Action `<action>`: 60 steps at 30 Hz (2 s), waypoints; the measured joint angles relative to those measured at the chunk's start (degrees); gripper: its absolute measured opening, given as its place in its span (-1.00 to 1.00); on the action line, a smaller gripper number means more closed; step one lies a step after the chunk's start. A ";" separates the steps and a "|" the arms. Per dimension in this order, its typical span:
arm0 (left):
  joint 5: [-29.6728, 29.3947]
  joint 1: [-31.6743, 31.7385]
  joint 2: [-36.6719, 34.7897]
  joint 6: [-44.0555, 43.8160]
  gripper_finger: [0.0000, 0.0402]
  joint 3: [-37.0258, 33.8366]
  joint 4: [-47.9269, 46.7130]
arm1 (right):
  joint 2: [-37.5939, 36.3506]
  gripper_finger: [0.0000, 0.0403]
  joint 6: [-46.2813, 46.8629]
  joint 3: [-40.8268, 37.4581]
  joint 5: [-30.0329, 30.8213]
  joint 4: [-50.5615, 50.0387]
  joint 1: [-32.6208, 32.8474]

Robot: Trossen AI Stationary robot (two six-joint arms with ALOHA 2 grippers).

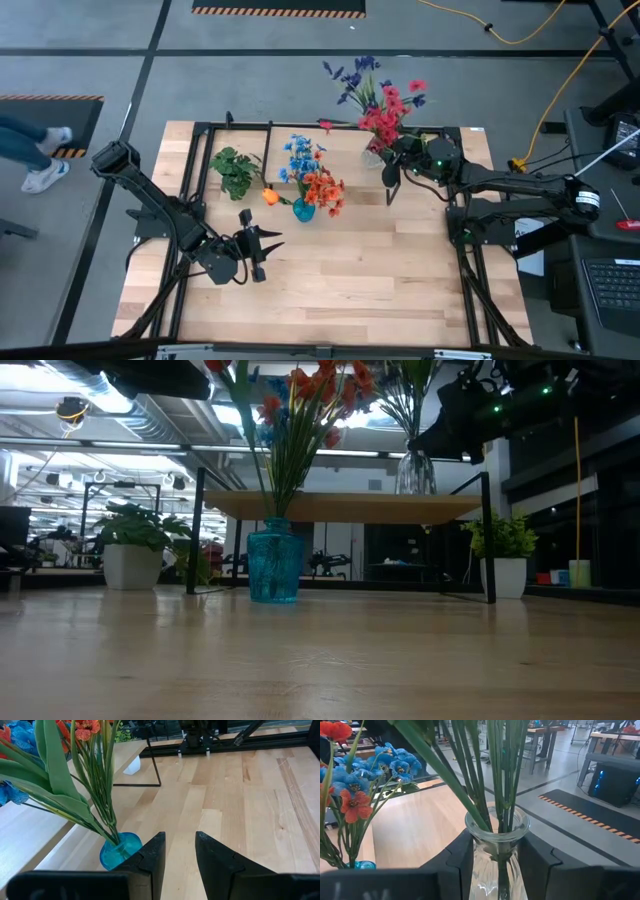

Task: Pick and place flowers into a vace then onto a shelf
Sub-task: Put the transparent vase on the shelf, then put the blue vase on the shelf

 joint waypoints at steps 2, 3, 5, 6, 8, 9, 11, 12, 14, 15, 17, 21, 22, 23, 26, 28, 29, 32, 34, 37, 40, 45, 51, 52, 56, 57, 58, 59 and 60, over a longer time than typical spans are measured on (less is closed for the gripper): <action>0.00 0.00 0.00 0.00 -0.50 0.00 -0.01 | 0.00 -0.41 -0.16 0.00 0.03 0.00 0.00; 0.01 0.00 0.00 0.00 -0.50 0.00 -0.01 | 0.00 -0.41 -0.19 0.00 0.08 -0.04 0.00; 0.00 0.00 0.00 0.00 -0.50 0.00 -0.02 | 0.09 -0.41 -0.13 -0.02 0.09 -0.08 0.00; 0.02 0.00 0.00 0.00 -0.50 0.00 -0.01 | 0.21 -0.41 -0.10 -0.23 0.09 0.28 0.00; 0.02 0.00 0.00 0.00 -0.50 0.00 -0.02 | 0.52 -0.41 -0.14 -0.95 0.17 1.15 0.00; 0.02 0.00 0.00 -0.02 -0.50 0.00 -0.02 | 0.66 -0.41 -0.19 -1.17 0.41 1.78 0.00; 0.02 0.00 0.00 -0.02 -0.50 0.00 -0.02 | 0.70 -0.41 -0.12 -1.51 0.68 2.49 -0.01; 0.02 0.00 0.00 -0.02 -0.50 0.00 -0.02 | 0.70 -0.41 -0.10 -1.51 0.72 2.50 -0.02; 0.02 0.00 0.00 -0.02 -0.50 0.00 -0.02 | 0.70 -0.41 -0.28 -1.51 0.69 2.47 0.00; 0.02 0.00 0.00 -0.02 -0.50 0.00 -0.02 | 0.70 -0.41 -0.55 -1.51 0.68 2.47 0.00; 0.02 0.00 0.00 0.00 -0.50 0.00 -0.02 | 0.70 -0.41 -1.10 -1.51 0.66 2.43 0.00; 0.02 0.00 0.00 -0.01 -0.50 0.00 -0.03 | 0.70 -0.27 -1.26 -1.51 0.65 2.17 0.00; 0.02 0.00 0.00 -0.02 -0.50 0.00 -0.02 | 0.70 -0.19 -1.25 -1.51 0.63 2.09 0.00; 0.02 0.00 0.00 -0.02 -0.50 0.00 -0.04 | 0.70 -0.11 -1.22 -1.51 0.63 1.96 0.00; 0.02 0.00 0.00 -0.02 -0.50 0.00 -0.02 | 0.70 0.09 -1.19 -1.51 0.59 1.88 0.02; 0.02 0.00 0.00 -0.02 -0.50 0.00 -0.02 | 0.70 0.17 -1.17 -1.51 0.59 1.82 0.02; 0.02 0.00 0.00 -0.02 -0.50 0.00 -0.03 | 0.70 0.19 -1.19 -1.51 0.59 1.81 0.02; 0.02 0.00 0.00 -0.02 -0.50 0.00 -0.04 | 0.70 0.22 -1.24 -1.51 0.55 1.62 0.02; 0.02 0.00 0.00 -0.02 -0.50 0.00 -0.02 | 0.68 0.22 -1.24 -1.15 0.53 -0.01 0.02; 0.08 0.00 0.00 0.00 -0.50 0.00 -0.04 | 0.60 0.23 -1.26 0.14 0.40 -2.68 0.02; 0.28 0.00 0.00 0.00 -0.50 0.00 -0.04 | 0.57 0.23 -1.08 1.14 0.39 -4.13 0.04; 0.29 0.00 0.00 0.00 -0.50 0.00 -0.17 | 0.57 0.23 -1.15 2.78 0.42 -7.11 0.04; 0.30 0.00 0.00 0.01 -0.50 0.00 -0.17 | 0.57 0.23 -1.09 4.55 0.46 -11.62 0.04; 0.31 0.00 0.00 0.00 -0.50 0.00 -0.17 | 0.57 0.23 -1.13 4.86 0.48 -12.63 0.04; 0.31 0.00 0.00 0.00 -0.50 0.00 -0.20 | 0.48 0.23 -1.13 6.77 0.59 -16.70 0.04; 0.28 0.00 0.00 0.00 -0.50 0.00 -0.20 | 0.41 0.23 -1.12 7.23 0.61 -17.87 0.07; 0.28 0.00 0.00 0.00 -0.50 0.00 -0.20 | 0.38 0.23 -1.02 7.72 0.59 -18.87 0.07; 0.28 0.00 0.00 0.00 -0.50 0.00 -0.20 | 0.22 0.23 -1.00 8.18 0.59 -19.72 0.14; 0.31 0.00 0.00 0.00 -0.50 0.00 -0.20 | -0.11 0.23 -1.03 8.42 0.59 -20.35 0.26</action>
